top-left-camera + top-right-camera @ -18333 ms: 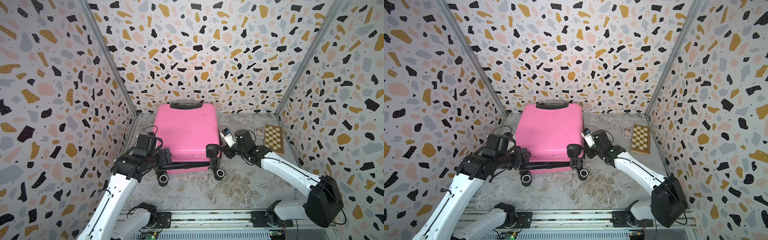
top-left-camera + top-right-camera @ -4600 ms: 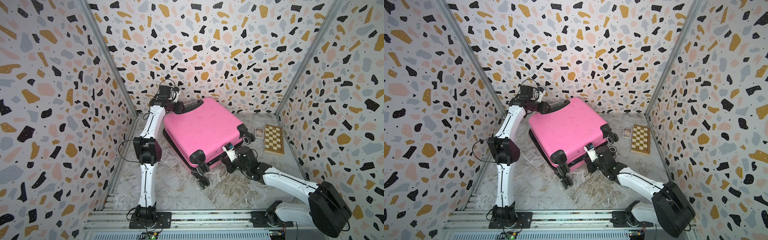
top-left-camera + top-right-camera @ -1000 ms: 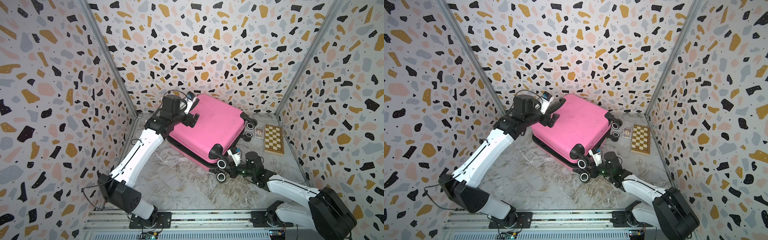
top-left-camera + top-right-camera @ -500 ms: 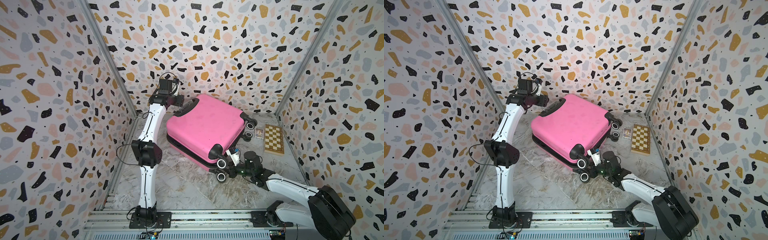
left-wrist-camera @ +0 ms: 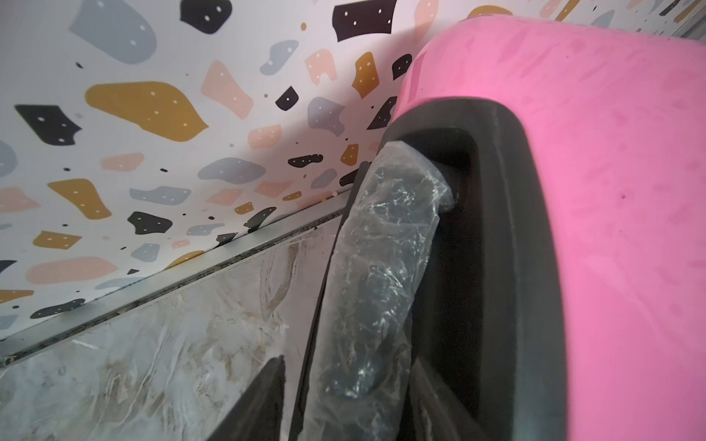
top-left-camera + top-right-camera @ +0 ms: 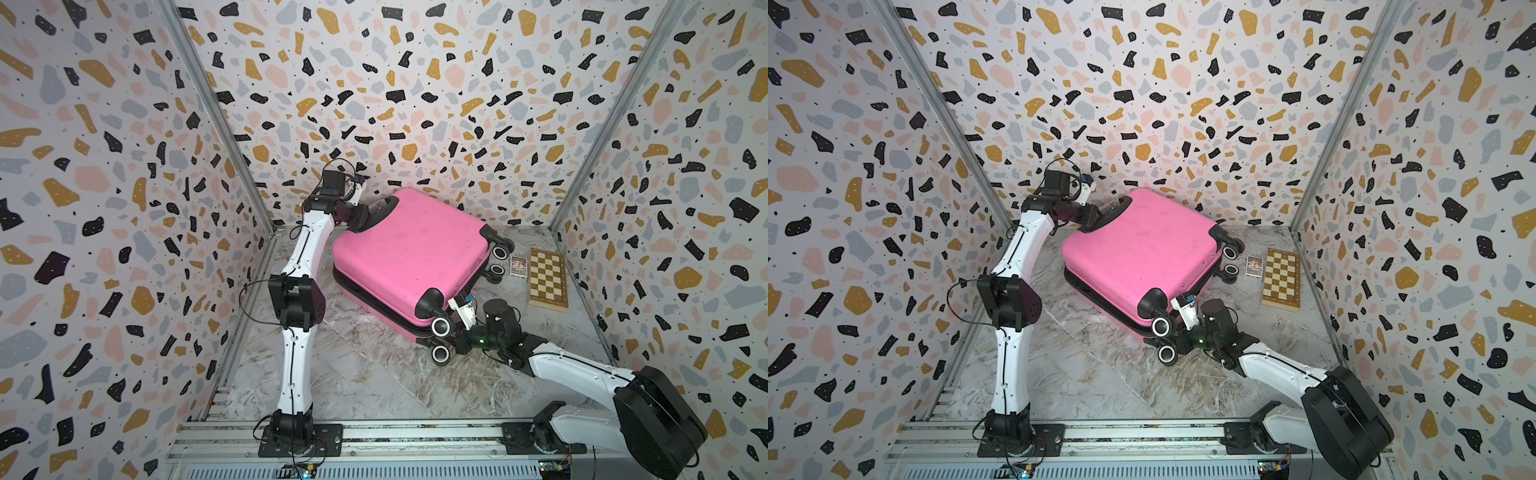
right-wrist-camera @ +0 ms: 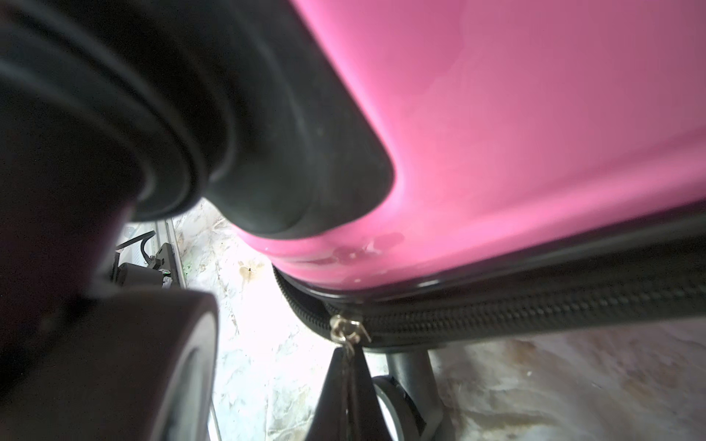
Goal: Close the suitcase zippers
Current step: Zip the zipper on the suitcase.
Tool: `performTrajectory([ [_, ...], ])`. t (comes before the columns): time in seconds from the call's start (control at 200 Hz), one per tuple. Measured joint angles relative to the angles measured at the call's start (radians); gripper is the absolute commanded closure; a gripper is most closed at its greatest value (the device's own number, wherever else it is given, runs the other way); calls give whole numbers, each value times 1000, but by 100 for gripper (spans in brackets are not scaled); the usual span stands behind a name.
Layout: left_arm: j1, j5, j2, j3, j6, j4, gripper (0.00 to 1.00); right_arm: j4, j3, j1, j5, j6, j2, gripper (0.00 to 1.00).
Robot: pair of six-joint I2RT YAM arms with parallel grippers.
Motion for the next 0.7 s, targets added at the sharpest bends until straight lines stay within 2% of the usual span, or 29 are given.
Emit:
performTrajectory([
  [0.105, 18, 9, 0, -10, 11, -16, 53, -24, 11, 3, 9, -16, -2, 100],
  [0.386, 76, 142, -27, -76, 8, -42, 56, -56, 18, 12, 57, -60, -16, 100],
  [0.491, 93, 166, -88, -171, -3, -37, 59, -73, 19, 13, 78, -71, -26, 100],
  [0.696, 136, 153, -288, -461, -56, -2, 59, -112, 19, -19, 122, -74, -59, 100],
])
